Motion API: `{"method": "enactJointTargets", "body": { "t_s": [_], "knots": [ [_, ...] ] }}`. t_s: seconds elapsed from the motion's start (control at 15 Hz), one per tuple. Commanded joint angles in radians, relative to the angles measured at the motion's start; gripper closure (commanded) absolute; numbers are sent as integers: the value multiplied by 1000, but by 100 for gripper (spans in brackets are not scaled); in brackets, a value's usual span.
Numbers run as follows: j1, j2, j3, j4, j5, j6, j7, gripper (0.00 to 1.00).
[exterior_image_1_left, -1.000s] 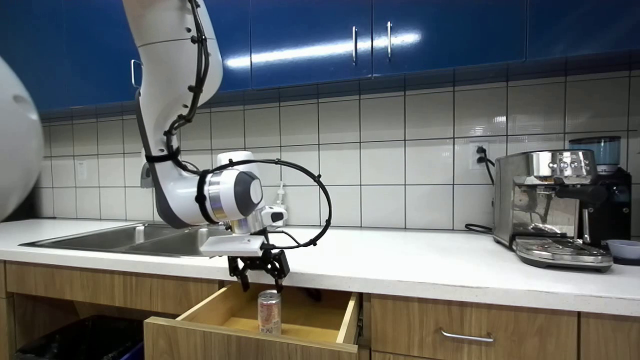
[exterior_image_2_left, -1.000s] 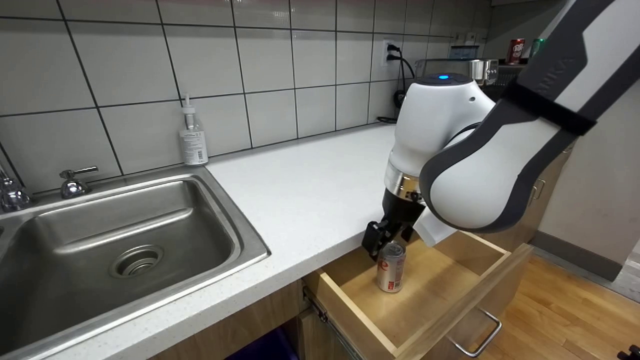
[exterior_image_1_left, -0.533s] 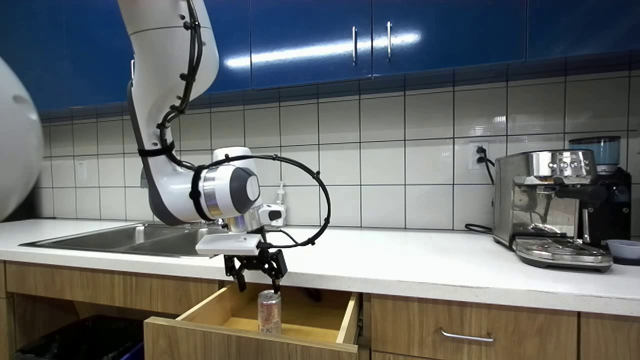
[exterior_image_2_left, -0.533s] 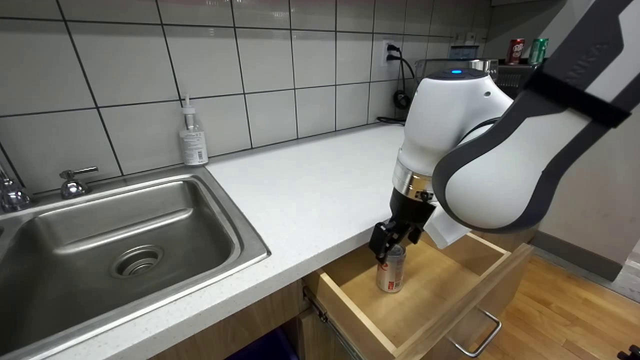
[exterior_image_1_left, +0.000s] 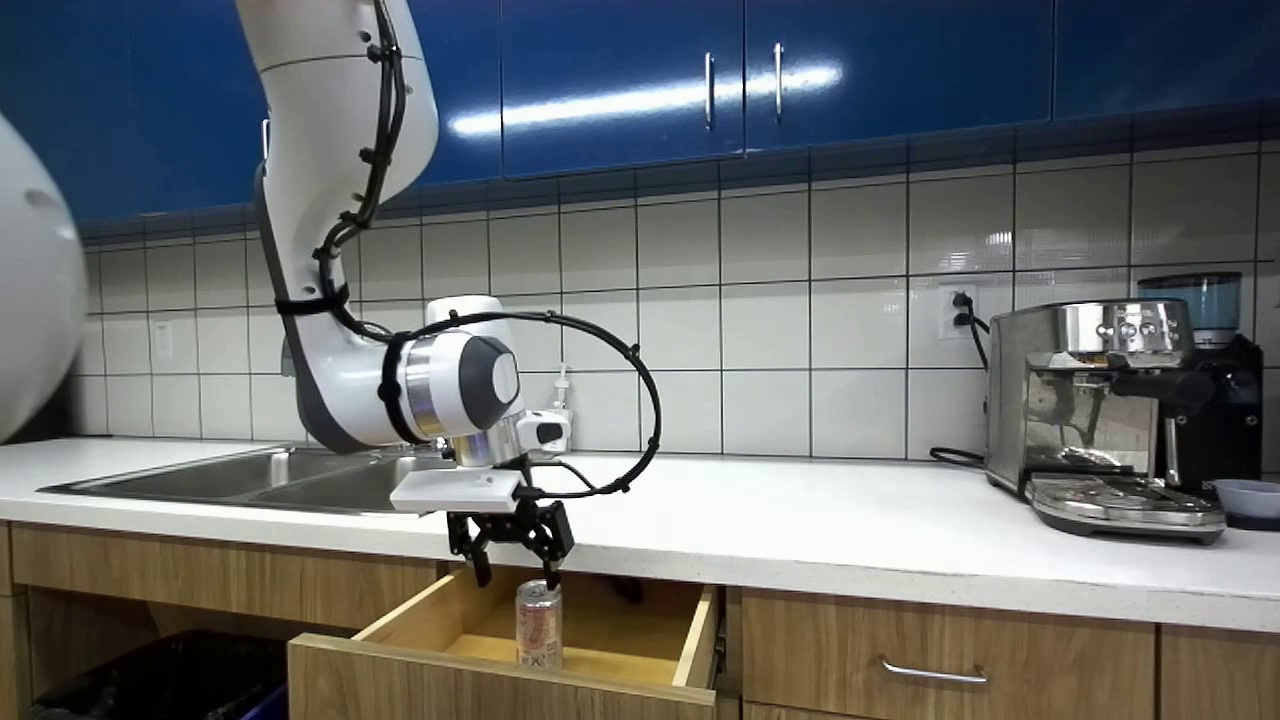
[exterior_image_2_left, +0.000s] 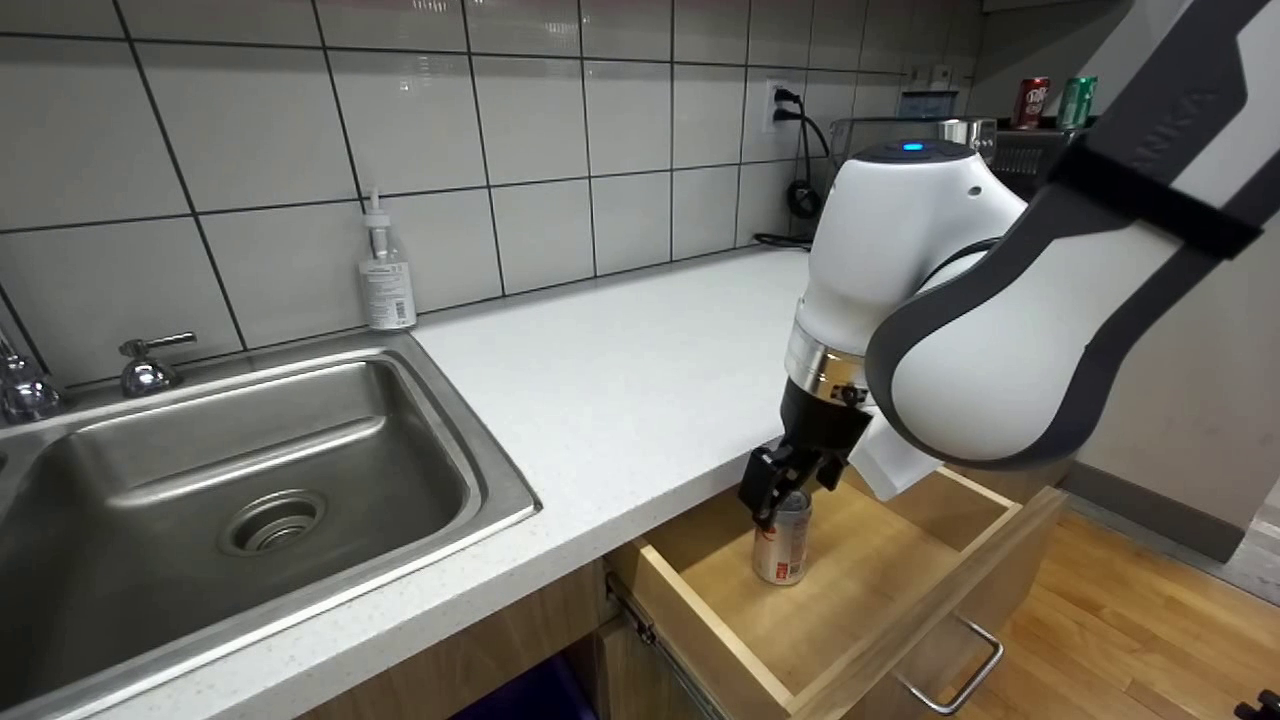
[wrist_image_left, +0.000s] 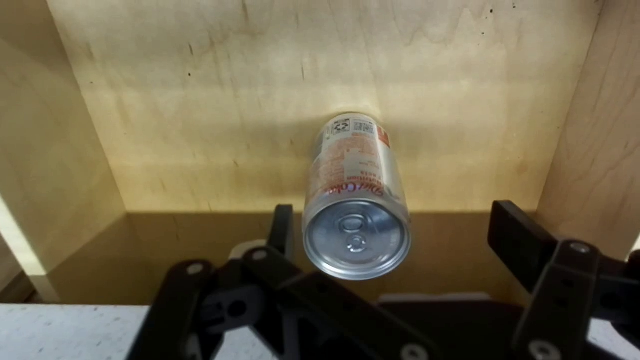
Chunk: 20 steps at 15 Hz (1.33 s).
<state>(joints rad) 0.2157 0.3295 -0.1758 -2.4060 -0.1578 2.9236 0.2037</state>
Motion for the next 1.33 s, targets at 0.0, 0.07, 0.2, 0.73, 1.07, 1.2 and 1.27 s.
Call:
{"method": "enactJointTargets", "body": {
  "t_s": [0.0, 0.07, 0.2, 0.73, 1.07, 1.2, 1.27],
  "knots": [
    [-30, -59, 38, -64, 3, 18, -24, 0],
    [-32, -67, 46, -77, 9, 18, -22, 0],
    [-25, -84, 48, -112, 5, 38, -14, 0],
    [-82, -208, 116, -249, 58, 49, -94, 0],
    [-141, -272, 197, -304, 165, 22, -192, 0],
    [-150, -295, 206, -316, 192, 1, -218, 0],
    [-163, -304, 225, -320, 236, -13, -262, 0]
  ]
}}
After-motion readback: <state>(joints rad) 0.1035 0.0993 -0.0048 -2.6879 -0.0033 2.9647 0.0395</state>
